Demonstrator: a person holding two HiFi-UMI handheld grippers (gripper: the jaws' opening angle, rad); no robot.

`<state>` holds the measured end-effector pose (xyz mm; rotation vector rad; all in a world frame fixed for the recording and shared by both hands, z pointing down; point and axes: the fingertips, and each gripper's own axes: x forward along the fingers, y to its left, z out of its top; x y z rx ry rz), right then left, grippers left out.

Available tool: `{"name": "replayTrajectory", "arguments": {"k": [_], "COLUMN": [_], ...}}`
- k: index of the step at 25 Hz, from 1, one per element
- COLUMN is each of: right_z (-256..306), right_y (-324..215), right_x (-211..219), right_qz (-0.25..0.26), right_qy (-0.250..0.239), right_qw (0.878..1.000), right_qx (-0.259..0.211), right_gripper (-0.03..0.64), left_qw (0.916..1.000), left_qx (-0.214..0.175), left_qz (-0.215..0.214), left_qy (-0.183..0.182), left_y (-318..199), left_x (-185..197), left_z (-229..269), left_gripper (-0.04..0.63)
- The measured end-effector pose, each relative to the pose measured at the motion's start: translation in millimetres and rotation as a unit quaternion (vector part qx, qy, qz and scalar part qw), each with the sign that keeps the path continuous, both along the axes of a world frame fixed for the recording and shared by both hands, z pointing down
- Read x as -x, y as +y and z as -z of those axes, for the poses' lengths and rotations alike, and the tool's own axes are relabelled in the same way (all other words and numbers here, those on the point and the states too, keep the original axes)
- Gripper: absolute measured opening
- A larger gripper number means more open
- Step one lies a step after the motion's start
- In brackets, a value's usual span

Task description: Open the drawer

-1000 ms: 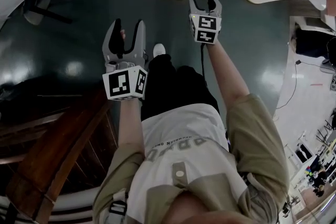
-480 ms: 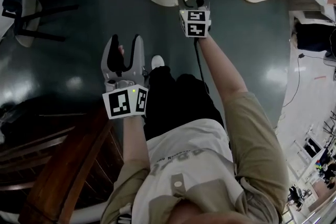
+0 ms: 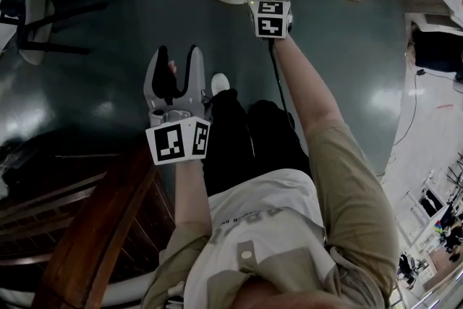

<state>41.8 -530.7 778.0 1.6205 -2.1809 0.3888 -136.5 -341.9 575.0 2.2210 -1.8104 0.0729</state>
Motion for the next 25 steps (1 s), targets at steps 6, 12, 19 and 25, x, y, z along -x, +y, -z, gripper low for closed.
{"name": "replayTrajectory", "arguments": {"k": [6,12,19,25], "right_z": [5,6,3,1], "right_y": [-2,-1,8,23], "right_x": [7,5,2,-1], "right_qz": [0.015,0.014,0.018,0.022], "right_qy": [0.0,-0.005,0.004,0.012], "right_qw": [1.0,1.0,1.0,1.0], "right_qx": [-0.008,-0.007,0.009,0.013], "right_gripper": [0.121,0.114,0.109,0.109], "left_qw": [1.0,0.9999,0.9999,0.9999], "left_qx": [0.003,0.003,0.002,0.003], "left_qz": [-0.003,-0.006,-0.003,-0.001], "left_qy": [-0.005,-0.01,-0.01,-0.013], "left_y": [-3,-4,6,17], "left_x": [-4,-4,-7,-6], "left_z": [-5,-3,4,7], "left_gripper": [0.256,0.256,0.256,0.256]}}
